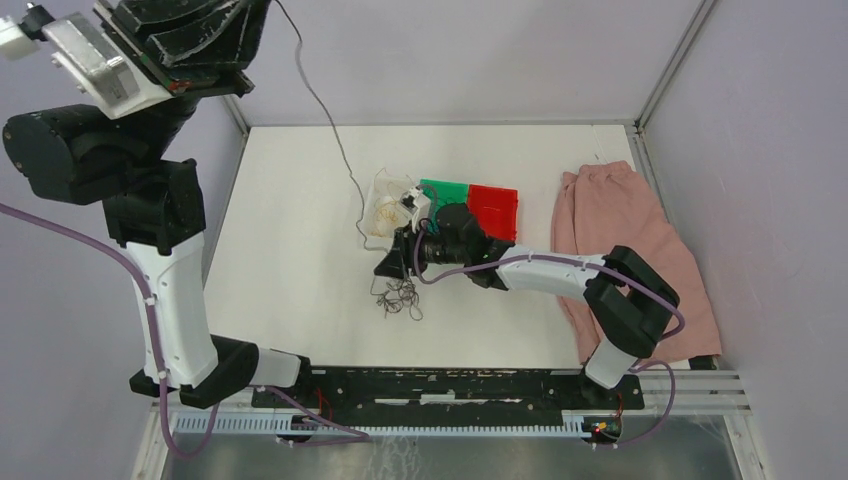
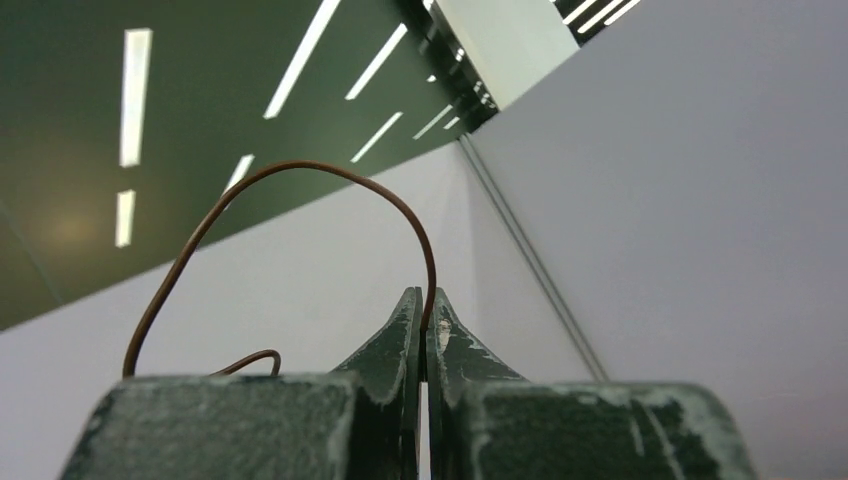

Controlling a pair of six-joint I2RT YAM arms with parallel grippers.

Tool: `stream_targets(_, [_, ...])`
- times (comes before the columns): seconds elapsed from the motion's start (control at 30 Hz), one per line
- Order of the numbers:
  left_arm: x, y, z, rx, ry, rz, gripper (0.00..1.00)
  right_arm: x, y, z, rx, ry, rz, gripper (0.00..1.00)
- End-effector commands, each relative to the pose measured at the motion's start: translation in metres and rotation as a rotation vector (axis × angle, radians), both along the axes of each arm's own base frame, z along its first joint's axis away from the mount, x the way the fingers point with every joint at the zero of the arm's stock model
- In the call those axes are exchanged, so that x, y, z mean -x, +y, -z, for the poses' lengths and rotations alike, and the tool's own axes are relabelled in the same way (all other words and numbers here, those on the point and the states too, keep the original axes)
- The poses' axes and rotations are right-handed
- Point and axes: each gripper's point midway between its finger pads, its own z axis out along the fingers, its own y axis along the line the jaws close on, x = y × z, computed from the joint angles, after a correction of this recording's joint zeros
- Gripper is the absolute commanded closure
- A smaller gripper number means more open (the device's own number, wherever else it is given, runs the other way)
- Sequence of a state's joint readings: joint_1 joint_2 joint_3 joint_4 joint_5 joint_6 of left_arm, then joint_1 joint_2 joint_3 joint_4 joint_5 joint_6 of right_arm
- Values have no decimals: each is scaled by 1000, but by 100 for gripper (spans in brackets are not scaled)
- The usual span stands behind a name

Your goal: Untangle the cables

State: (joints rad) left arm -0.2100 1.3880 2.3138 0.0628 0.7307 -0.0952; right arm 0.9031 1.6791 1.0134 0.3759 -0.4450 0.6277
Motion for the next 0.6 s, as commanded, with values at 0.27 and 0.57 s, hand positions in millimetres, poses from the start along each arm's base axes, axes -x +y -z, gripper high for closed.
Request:
stream_targets(0.27, [48, 50, -79, 211, -470, -281, 94, 3, -33, 19, 63, -23, 49, 49])
stream_targets(0.57, [54, 84, -96, 362, -579, -458, 95, 2, -49, 22, 114, -61, 79, 46])
